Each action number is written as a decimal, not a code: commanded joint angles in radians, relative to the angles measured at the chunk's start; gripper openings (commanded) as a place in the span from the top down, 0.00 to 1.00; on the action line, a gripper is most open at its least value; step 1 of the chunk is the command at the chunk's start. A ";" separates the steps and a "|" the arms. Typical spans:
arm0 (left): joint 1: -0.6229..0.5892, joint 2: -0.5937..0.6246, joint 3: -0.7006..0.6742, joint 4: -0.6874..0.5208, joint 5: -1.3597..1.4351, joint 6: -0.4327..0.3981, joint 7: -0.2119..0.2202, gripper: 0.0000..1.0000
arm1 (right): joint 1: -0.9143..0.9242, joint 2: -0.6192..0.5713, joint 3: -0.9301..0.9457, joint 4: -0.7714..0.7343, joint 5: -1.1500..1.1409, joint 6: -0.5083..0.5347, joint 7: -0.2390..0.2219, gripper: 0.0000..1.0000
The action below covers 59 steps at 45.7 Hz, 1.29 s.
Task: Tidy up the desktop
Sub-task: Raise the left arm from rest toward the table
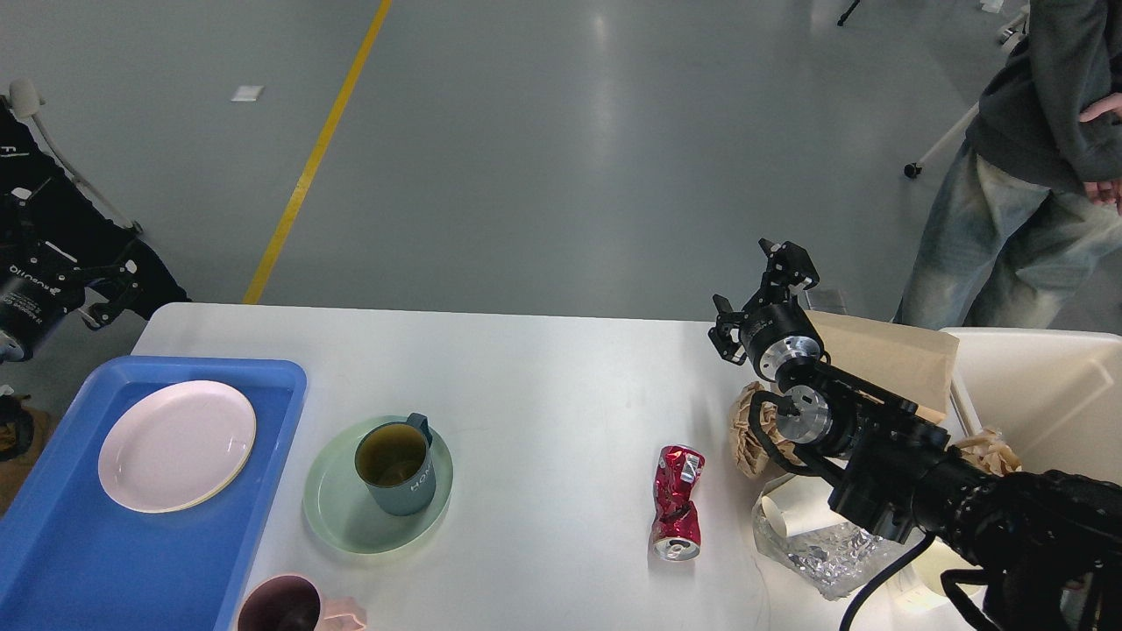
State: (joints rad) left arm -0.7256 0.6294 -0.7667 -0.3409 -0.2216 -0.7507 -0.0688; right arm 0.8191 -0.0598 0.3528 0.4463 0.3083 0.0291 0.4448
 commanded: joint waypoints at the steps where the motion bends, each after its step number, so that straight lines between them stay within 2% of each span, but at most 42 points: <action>1: -0.040 0.047 0.137 0.000 0.013 0.002 0.007 0.04 | 0.000 0.000 0.000 0.000 -0.001 0.000 0.000 0.00; 11: -0.152 0.124 0.550 0.000 0.015 0.005 0.027 0.04 | 0.000 0.000 0.000 0.000 0.000 0.000 0.000 0.00; 24: -0.359 0.124 1.070 -0.023 0.022 -0.001 0.159 0.04 | 0.000 0.000 0.000 0.000 0.000 0.000 0.000 0.00; 33: -0.500 0.093 1.406 -0.026 0.024 -0.002 0.179 0.04 | 0.000 0.000 0.000 0.000 0.000 0.000 0.000 0.00; 37: -0.555 0.055 1.572 -0.047 0.024 -0.025 0.251 0.04 | 0.000 0.000 0.000 0.000 0.000 0.000 0.000 0.00; 42: -0.672 0.023 1.789 -0.092 0.028 -0.113 0.398 0.04 | 0.000 0.000 0.000 0.000 0.000 0.000 0.000 0.00; 43: -0.714 -0.002 1.869 -0.111 0.028 -0.171 0.452 0.04 | 0.000 0.000 0.000 0.000 0.000 0.000 0.000 0.00; 45: -0.744 -0.033 1.938 -0.130 0.028 -0.209 0.491 0.04 | 0.000 0.000 0.000 0.000 0.000 0.000 0.000 0.00; 47: -0.765 -0.065 1.995 -0.145 0.028 -0.209 0.509 0.04 | 0.000 0.000 0.000 0.000 0.000 0.000 0.000 0.00; 50: -0.791 -0.100 2.046 -0.167 0.028 -0.209 0.512 0.04 | 0.000 0.000 0.000 0.000 0.000 0.000 0.000 0.00; 59: -0.896 -0.112 2.074 -0.274 0.028 -0.209 0.511 0.04 | 0.000 0.000 0.000 0.000 0.000 0.000 0.000 0.00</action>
State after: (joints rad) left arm -1.5563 0.5222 1.2907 -0.5492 -0.1934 -0.9595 0.4411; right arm 0.8191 -0.0598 0.3528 0.4464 0.3084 0.0291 0.4448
